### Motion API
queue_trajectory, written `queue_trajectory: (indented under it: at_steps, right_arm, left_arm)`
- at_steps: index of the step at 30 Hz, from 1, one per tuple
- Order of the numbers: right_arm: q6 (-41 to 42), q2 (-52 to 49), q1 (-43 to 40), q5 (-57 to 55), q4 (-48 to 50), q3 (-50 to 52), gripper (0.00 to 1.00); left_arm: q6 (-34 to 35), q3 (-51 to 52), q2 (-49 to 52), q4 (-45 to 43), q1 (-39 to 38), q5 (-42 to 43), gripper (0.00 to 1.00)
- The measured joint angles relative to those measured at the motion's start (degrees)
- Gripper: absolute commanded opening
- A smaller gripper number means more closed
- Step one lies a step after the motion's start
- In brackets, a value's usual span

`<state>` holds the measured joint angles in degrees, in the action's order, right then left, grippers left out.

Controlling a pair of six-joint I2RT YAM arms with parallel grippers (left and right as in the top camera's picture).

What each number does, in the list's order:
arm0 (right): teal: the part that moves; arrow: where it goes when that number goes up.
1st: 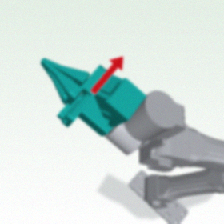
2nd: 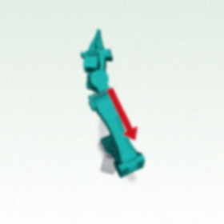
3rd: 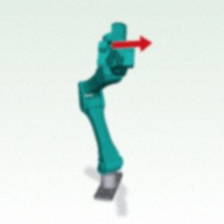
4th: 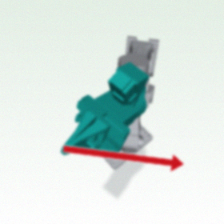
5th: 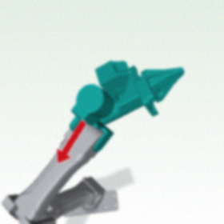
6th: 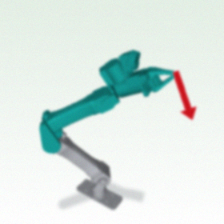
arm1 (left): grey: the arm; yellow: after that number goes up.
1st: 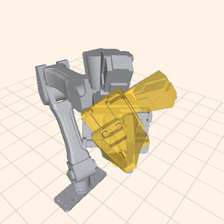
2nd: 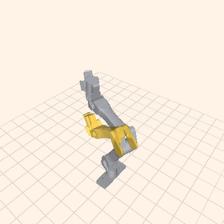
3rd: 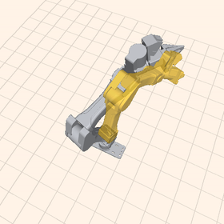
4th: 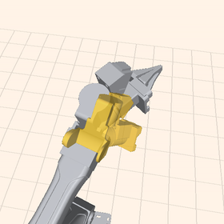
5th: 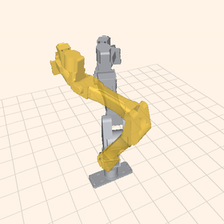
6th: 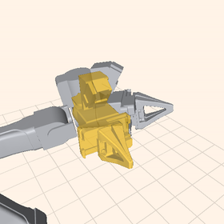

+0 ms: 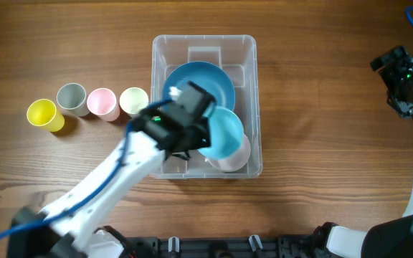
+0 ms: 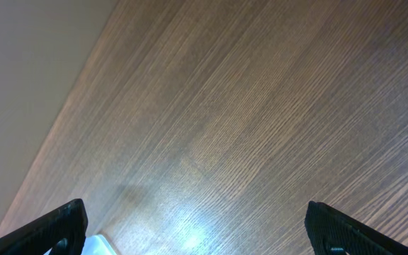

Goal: Pack container
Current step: 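Place the light blue bowl onto the stack in the bin, then move the left gripper to the yellow cup and grasp it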

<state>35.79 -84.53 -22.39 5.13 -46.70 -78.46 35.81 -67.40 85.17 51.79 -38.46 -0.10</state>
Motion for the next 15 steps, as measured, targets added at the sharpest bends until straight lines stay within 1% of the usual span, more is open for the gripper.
queue_trajectory:
  at_steps: [1, 2, 3, 4, 5, 7, 10, 11, 12, 15]
  right_arm:
    - [0.0, 0.0, 0.0, 0.0, 0.0, 0.0, 0.99]
    - [0.0, 0.0, 0.0, 0.0, 0.0, 0.0, 1.00]
    - [0.0, 0.0, 0.0, 0.0, 0.0, 0.0, 1.00]
    - [0.0, 0.0, 0.0, 0.0, 0.0, 0.0, 0.99]
    - [0.0, 0.0, 0.0, 0.0, 0.0, 0.0, 1.00]
    - [0.0, 0.0, 0.0, 0.0, 0.0, 0.0, 1.00]
    - [0.0, 0.0, 0.0, 0.0, 0.0, 0.0, 1.00]
    - [0.0, 0.0, 0.0, 0.0, 0.0, 0.0, 1.00]
    - [0.0, 0.0, 0.0, 0.0, 0.0, 0.0, 1.00]
    - [0.0, 0.0, 0.0, 0.0, 0.0, 0.0, 1.00]
  left_arm:
    - [0.0, 0.0, 1.8, -0.8, -1.1, -0.2, 0.05]
    - [0.0, 0.0, 4.2, -1.7, -2.5, -0.2, 0.20]
    - [0.0, 0.0, 6.4, -2.0, -3.6, -0.2, 0.43]
    - [-0.2, 0.0, 7.9, -2.0, -4.4, -0.2, 0.52]
    - [-0.2, 0.0, 8.7, -2.1, -4.9, -0.2, 0.56]
    - [0.2, -0.1, 9.2, -1.3, -5.2, 0.0, 0.58]
    - [0.2, -3.3, 8.3, 4.3, -3.4, -0.4, 0.70]
    - [0.4, -6.6, 6.7, 7.4, -1.4, -1.4, 0.75]
    - [0.3, -8.2, 5.4, 8.2, 0.0, -2.1, 0.77]
    - [0.5, -13.1, -3.0, 11.1, 8.8, -6.3, 0.81]
